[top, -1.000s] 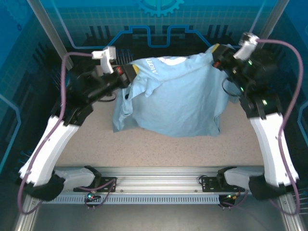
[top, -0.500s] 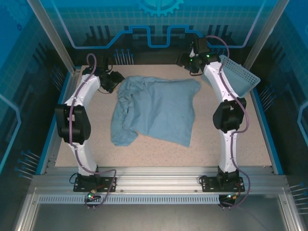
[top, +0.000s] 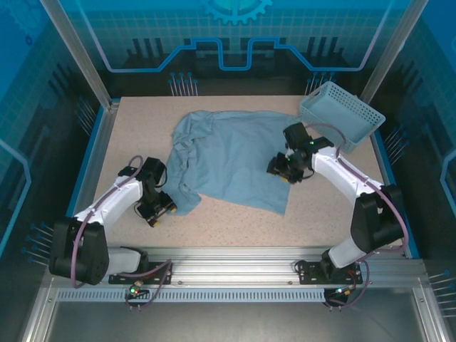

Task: Fold and stack the t-shirts

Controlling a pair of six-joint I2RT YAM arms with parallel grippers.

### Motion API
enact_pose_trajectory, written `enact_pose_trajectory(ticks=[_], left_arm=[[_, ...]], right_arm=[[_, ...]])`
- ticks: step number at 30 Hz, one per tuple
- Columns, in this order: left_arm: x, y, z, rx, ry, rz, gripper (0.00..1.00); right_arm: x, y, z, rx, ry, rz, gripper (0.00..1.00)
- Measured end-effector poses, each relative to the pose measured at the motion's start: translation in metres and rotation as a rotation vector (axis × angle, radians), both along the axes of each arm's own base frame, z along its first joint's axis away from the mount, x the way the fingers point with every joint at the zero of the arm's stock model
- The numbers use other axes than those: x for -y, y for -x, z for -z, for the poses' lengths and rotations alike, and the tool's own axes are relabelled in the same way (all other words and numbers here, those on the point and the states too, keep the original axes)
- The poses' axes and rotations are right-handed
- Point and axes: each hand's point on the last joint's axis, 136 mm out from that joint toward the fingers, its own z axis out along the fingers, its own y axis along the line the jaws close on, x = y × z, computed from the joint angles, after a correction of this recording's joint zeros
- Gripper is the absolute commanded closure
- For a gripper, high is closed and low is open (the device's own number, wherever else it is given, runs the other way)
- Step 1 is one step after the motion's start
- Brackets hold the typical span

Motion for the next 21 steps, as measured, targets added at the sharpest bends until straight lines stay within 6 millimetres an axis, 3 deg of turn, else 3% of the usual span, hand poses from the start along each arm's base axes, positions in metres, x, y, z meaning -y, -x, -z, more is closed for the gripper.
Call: enact_pose_trajectory(ticks=[4, 11, 13, 17, 21], left_arm=[[0.002, -0.011, 0.018, -0.028, 0.001, -0.011, 0.50], [0.003, -0.034, 0.043, -0.027, -0.006, -0.014, 0.90], [0.002, -0.036, 0.042, -0.029, -0.010, -0.014, 1.00], [0.001, -0.050, 0.031, 0.032, -0.018, 0.001, 1.00], [-0.002, -0.056, 0.001, 0.121, -0.030, -0.001, 1.00]], right_arm=[[0.017, 0.037, 0.036, -0.143, 0.015, 0.032, 0.48], [0.026, 0.049, 0.052, -0.206, 0.010, 0.060, 0.51], [0.025, 0.050, 0.055, -0.221, 0.010, 0.060, 0.51], [0.025, 0.059, 0.064, -0.270, 0.008, 0.067, 0.53], [0.025, 0.066, 0.073, -0.326, 0.008, 0.081, 0.51]])
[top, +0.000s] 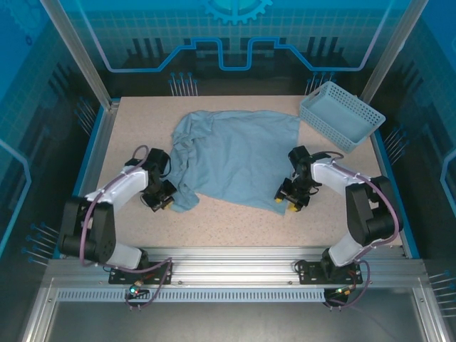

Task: Fold and stack the t-shirts

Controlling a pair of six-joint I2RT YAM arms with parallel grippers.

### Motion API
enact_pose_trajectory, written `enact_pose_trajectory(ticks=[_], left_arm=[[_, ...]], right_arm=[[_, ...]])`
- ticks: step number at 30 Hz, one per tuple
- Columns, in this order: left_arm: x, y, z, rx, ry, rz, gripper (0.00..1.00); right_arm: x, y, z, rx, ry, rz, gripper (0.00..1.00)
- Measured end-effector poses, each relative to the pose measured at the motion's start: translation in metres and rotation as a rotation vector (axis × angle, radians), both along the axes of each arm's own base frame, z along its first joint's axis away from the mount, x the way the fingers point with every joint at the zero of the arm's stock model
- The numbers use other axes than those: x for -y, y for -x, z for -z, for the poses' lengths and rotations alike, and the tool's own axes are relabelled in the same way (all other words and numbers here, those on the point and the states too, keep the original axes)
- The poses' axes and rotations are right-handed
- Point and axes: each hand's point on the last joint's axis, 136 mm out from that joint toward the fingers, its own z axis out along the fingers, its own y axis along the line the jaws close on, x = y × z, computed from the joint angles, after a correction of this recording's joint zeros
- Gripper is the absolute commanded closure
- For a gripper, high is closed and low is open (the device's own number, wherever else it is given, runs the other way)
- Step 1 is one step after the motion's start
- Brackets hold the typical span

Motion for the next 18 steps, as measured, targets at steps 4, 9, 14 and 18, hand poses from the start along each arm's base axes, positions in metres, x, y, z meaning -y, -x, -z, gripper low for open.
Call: enact_pose_trajectory(ticks=[4, 9, 14, 18], left_arm=[[-0.002, 0.000, -0.031, 0.080, 0.001, -0.001, 1.00], [-0.003, 0.009, -0.041, 0.088, 0.002, -0.002, 1.00], [-0.003, 0.010, -0.044, 0.087, 0.002, -0.002, 1.00], [-0.002, 0.000, -0.055, 0.127, 0.008, -0.002, 1.00]], right_arm=[[-0.004, 0.007, 0.000, -0.040, -0.014, 0.022, 0.43], [-0.015, 0.014, 0.002, -0.074, -0.049, 0.046, 0.45], [-0.018, 0.016, 0.015, -0.111, -0.046, 0.086, 0.64], [-0.011, 0.019, 0.021, -0.152, -0.013, 0.118, 1.00]])
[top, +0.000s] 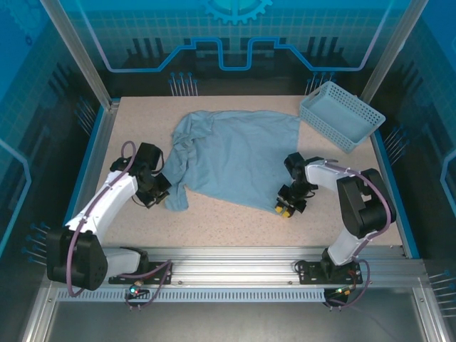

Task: Fold and stack the t-shirts

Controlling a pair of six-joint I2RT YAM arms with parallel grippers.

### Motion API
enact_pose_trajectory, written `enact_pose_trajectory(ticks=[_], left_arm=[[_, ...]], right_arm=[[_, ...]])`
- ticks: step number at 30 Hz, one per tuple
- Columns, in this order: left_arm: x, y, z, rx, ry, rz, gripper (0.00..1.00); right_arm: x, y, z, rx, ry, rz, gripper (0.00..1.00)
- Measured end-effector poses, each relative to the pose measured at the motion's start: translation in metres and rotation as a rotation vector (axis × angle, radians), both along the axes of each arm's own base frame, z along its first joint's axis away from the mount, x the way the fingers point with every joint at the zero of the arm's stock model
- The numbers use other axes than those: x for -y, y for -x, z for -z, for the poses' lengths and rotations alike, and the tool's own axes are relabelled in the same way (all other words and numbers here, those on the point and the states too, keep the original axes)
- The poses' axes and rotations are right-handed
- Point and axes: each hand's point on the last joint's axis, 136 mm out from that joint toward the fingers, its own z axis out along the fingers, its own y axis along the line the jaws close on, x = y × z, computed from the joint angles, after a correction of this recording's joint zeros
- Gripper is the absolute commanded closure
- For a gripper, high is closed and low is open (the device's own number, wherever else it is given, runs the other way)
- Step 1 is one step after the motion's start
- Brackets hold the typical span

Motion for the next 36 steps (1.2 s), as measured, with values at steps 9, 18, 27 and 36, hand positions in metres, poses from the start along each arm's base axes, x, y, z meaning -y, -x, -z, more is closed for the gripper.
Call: enact_pose_trajectory(ticks=[9, 18, 27, 36], left_arm=[[0.004, -0.076, -0.094, 0.345, 0.047, -0.025, 1.00], [-0.024, -0.132, -0.286, 0.966, 0.061, -0.139, 1.00], [-0.047, -0.042, -0.436, 1.463, 0.064, -0.233, 1.00], [-0.047, -0.024, -0.560, 1.749, 0.124, -0.234, 1.00]], right_arm=[[-0.015, -0.141, -0.124, 0.572, 0.017, -0.105, 1.00], [0.001, -0.185, -0.363, 1.250, 0.009, -0.129, 1.00], [0.022, -0.101, -0.485, 1.614, -0.013, -0.155, 1.00], [0.032, -0.065, -0.554, 1.801, -0.056, -0.123, 1.00]])
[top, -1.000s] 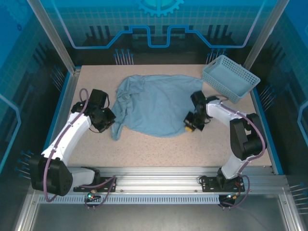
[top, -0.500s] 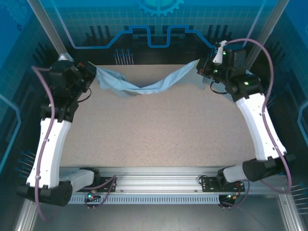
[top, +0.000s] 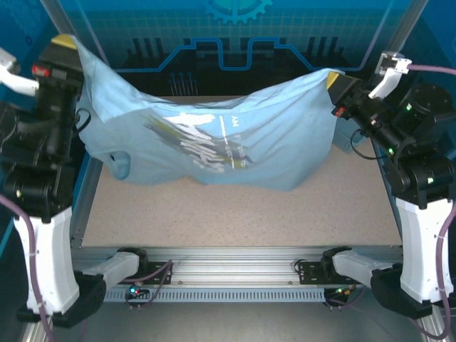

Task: Fold and stack the t-shirts

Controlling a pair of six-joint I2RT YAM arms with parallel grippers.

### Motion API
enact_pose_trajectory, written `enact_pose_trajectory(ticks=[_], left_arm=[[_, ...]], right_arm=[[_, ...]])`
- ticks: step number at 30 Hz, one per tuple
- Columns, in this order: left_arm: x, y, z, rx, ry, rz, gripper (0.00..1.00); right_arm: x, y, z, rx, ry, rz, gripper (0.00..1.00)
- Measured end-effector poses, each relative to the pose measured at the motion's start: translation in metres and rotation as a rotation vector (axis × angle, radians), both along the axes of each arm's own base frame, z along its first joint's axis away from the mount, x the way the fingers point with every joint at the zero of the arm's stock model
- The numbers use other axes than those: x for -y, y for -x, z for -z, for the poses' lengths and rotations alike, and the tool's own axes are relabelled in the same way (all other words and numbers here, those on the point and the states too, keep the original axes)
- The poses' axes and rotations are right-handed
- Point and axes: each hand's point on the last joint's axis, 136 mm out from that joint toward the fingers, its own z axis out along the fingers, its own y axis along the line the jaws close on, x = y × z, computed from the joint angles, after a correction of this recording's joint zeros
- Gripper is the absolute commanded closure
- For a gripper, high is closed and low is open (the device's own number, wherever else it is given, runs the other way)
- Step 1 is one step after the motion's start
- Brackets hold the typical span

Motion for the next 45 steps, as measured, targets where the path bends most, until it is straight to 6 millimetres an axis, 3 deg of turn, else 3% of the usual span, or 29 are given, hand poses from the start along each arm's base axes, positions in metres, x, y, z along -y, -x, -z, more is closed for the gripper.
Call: enact_pose_trajectory(ticks=[2, 5, 10, 12, 14, 17, 19, 22, 25, 28, 30, 32, 35, 38, 39, 42, 43, 45], left_arm=[[0.002, -0.030, 0.000, -0.019, -0.010, 0.012, 1.00], [0.003, -0.096, 0.023, -0.107, -0.018, 0.041, 1.00], [-0.017, -0.209, 0.094, -0.292, 0.023, 0.106, 1.00], [-0.033, -0.234, 0.114, -0.336, 0.053, 0.120, 1.00], [-0.048, -0.247, 0.121, -0.350, 0.076, 0.120, 1.00], [-0.063, -0.242, 0.101, -0.303, 0.084, 0.121, 1.00], [-0.067, -0.223, 0.066, -0.222, 0.071, 0.120, 1.00], [-0.062, -0.181, 0.006, -0.066, 0.034, 0.126, 1.00], [-0.045, -0.129, -0.036, 0.039, 0.002, 0.154, 1.00], [-0.027, -0.078, -0.047, 0.068, -0.015, 0.173, 1.00], [-0.018, -0.053, -0.032, 0.043, -0.005, 0.180, 1.00], [-0.010, -0.037, 0.004, -0.014, 0.019, 0.193, 1.00], [-0.002, -0.034, 0.091, -0.165, 0.074, 0.214, 1.00], [0.009, -0.049, 0.218, -0.423, 0.165, 0.256, 1.00], [0.016, -0.053, 0.270, -0.533, 0.196, 0.272, 1.00], [0.044, -0.041, 0.419, -0.874, 0.267, 0.322, 1.00], [0.054, -0.030, 0.459, -0.972, 0.281, 0.340, 1.00], [0.071, -0.006, 0.518, -1.124, 0.297, 0.373, 1.00]], right_arm=[[-0.005, -0.024, 0.007, -0.031, -0.008, -0.011, 1.00], [-0.014, -0.074, 0.035, -0.120, -0.026, -0.030, 1.00], [-0.025, -0.169, 0.099, -0.302, -0.073, -0.059, 1.00], [-0.027, -0.195, 0.108, -0.327, -0.090, -0.071, 1.00], [-0.030, -0.213, 0.105, -0.319, -0.103, -0.086, 1.00], [-0.030, -0.226, 0.078, -0.255, -0.122, -0.106, 1.00], [-0.024, -0.228, 0.047, -0.178, -0.143, -0.112, 1.00], [-0.003, -0.220, 0.002, -0.066, -0.188, -0.100, 1.00], [0.021, -0.210, -0.027, 0.002, -0.229, -0.080, 1.00], [0.030, -0.208, -0.032, 0.011, -0.243, -0.082, 1.00], [0.026, -0.213, -0.017, -0.036, -0.242, -0.103, 1.00], [0.020, -0.222, 0.012, -0.124, -0.232, -0.118, 1.00], [0.010, -0.233, 0.091, -0.331, -0.205, -0.119, 1.00], [-0.003, -0.224, 0.211, -0.605, -0.189, -0.109, 1.00], [-0.006, -0.215, 0.255, -0.703, -0.189, -0.102, 1.00], [-0.009, -0.180, 0.376, -0.987, -0.186, -0.063, 1.00], [-0.007, -0.168, 0.405, -1.066, -0.181, -0.045, 1.00], [-0.003, -0.157, 0.442, -1.162, -0.164, -0.017, 1.00]])
